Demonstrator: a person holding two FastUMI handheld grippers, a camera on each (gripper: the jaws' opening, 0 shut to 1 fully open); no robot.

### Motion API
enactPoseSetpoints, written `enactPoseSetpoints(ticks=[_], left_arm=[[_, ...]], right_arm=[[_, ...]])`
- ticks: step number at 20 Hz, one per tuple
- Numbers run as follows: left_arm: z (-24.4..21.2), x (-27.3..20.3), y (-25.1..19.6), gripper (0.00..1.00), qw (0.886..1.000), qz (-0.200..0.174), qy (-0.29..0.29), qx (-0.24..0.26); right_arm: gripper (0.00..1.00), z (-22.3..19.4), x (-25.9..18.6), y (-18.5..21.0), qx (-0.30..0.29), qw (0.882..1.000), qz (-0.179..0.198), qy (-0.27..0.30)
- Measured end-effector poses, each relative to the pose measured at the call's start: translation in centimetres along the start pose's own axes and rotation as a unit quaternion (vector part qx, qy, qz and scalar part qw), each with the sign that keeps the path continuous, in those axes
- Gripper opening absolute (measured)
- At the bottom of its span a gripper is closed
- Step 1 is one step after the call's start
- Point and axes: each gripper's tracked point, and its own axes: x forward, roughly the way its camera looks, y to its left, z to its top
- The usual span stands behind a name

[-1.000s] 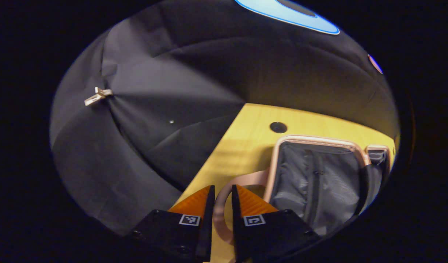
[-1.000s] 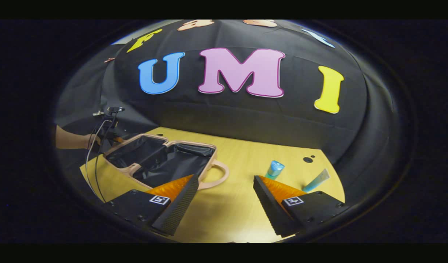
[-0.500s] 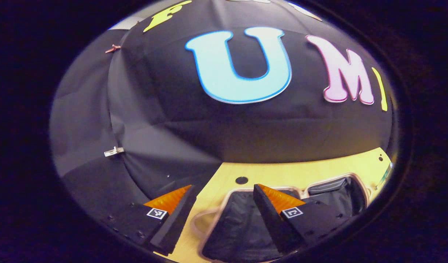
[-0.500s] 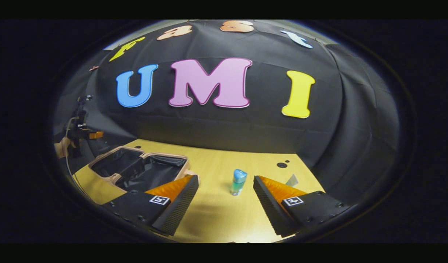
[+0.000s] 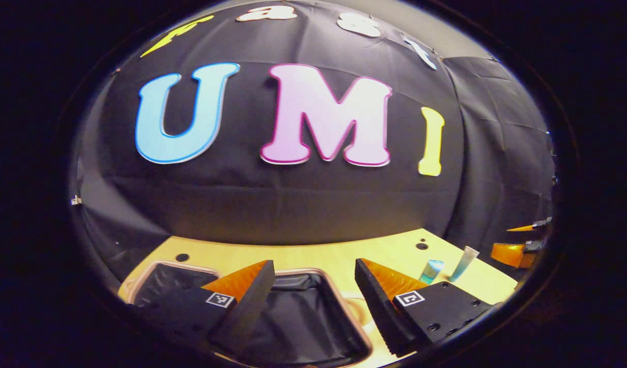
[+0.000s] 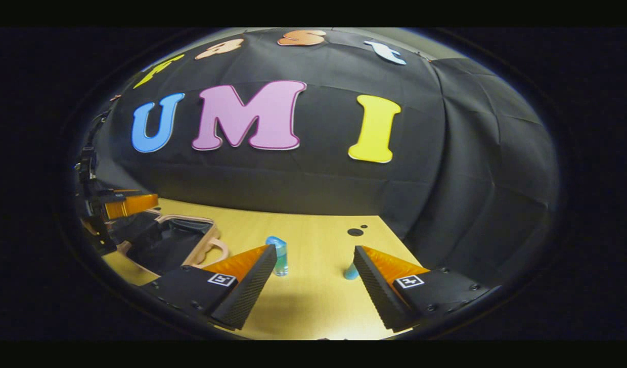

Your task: First open the suitcase, pack the skin care products into it, and then close the suitcase.

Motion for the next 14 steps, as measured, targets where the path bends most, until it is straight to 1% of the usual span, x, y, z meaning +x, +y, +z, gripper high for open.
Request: enactPoseSetpoints(ticks=[4,5,7,10,11,12,13,14], left_arm=[[-4.5,3.6,-10.3,0.99,0.995,-0.091,0.038,0.006],[-5.9,4.0,-12.2,0.99,0.993,-0.109,0.048,0.009],[-8.0,5.6,-15.0,0.98,0.989,-0.128,0.067,0.028],[-10.2,7.8,-16.3,0.99,0.985,-0.135,0.099,0.037],[-10.8,8.8,-16.4,0.99,0.985,-0.132,0.108,0.034],[-11.5,9.6,-16.6,0.99,0.984,-0.126,0.122,0.031],[-12.1,10.4,-16.6,0.99,0.984,-0.112,0.133,0.029],[-12.6,10.9,-16.8,0.96,0.984,-0.108,0.142,0.024]], right_arm=[[0.97,-1.3,0.8,-4.5,0.012,0.999,-0.037,-0.001],[0.97,-1.9,0.8,-5.5,0.017,0.999,-0.045,0.002],[0.96,-2.9,0.8,-7.3,0.026,0.998,-0.059,0.009],[0.97,-4.4,0.7,-9.1,0.030,0.997,-0.070,0.019],[1.00,-5.1,0.9,-9.7,0.033,0.997,-0.072,0.026],[0.96,-5.8,1.1,-9.9,0.042,0.996,-0.074,0.035],[0.96,-6.3,1.3,-9.8,0.057,0.995,-0.070,0.044],[0.97,-6.9,1.7,-9.5,0.069,0.994,-0.067,0.051]])
